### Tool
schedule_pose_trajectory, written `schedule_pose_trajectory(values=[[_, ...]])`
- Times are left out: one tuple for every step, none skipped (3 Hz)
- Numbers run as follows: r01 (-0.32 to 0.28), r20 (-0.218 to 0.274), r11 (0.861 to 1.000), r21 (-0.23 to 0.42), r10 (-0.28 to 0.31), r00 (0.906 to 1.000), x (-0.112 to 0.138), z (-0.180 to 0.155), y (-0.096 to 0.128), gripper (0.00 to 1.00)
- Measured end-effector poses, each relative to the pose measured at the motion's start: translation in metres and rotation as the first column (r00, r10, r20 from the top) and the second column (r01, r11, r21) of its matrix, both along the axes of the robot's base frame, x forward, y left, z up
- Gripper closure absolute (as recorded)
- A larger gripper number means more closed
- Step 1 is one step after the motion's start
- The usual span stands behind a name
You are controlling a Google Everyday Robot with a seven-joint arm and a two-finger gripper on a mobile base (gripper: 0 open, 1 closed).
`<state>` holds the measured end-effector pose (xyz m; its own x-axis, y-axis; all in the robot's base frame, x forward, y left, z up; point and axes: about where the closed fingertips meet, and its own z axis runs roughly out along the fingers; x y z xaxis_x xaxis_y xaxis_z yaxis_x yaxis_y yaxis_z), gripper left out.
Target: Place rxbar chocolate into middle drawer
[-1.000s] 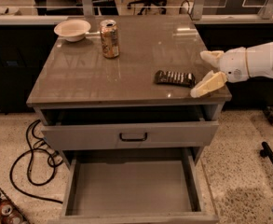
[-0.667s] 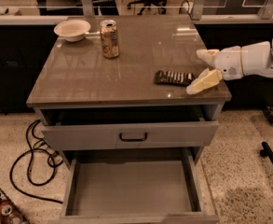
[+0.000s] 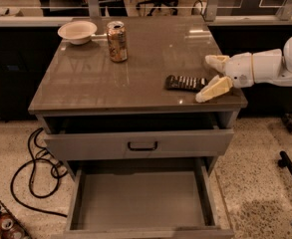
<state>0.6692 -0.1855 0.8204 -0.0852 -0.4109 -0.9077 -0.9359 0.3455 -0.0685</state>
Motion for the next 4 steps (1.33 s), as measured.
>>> schedule_pose_trajectory(values=[[-0.023,0.009,1.0,0.002,0.023,0.9997,-0.0024,-0.0097,0.0025,0.15],[-0.028,0.008,1.0,0.003,0.028,0.9996,-0.0018,-0.0106,0.0054,0.39],[-0.028,0.008,1.0,0.003,0.028,0.9996,-0.0018,-0.0104,0.0055,0.61],[-0.028,0.008,1.0,0.003,0.028,0.9996,-0.0018,-0.0081,0.0057,0.84]])
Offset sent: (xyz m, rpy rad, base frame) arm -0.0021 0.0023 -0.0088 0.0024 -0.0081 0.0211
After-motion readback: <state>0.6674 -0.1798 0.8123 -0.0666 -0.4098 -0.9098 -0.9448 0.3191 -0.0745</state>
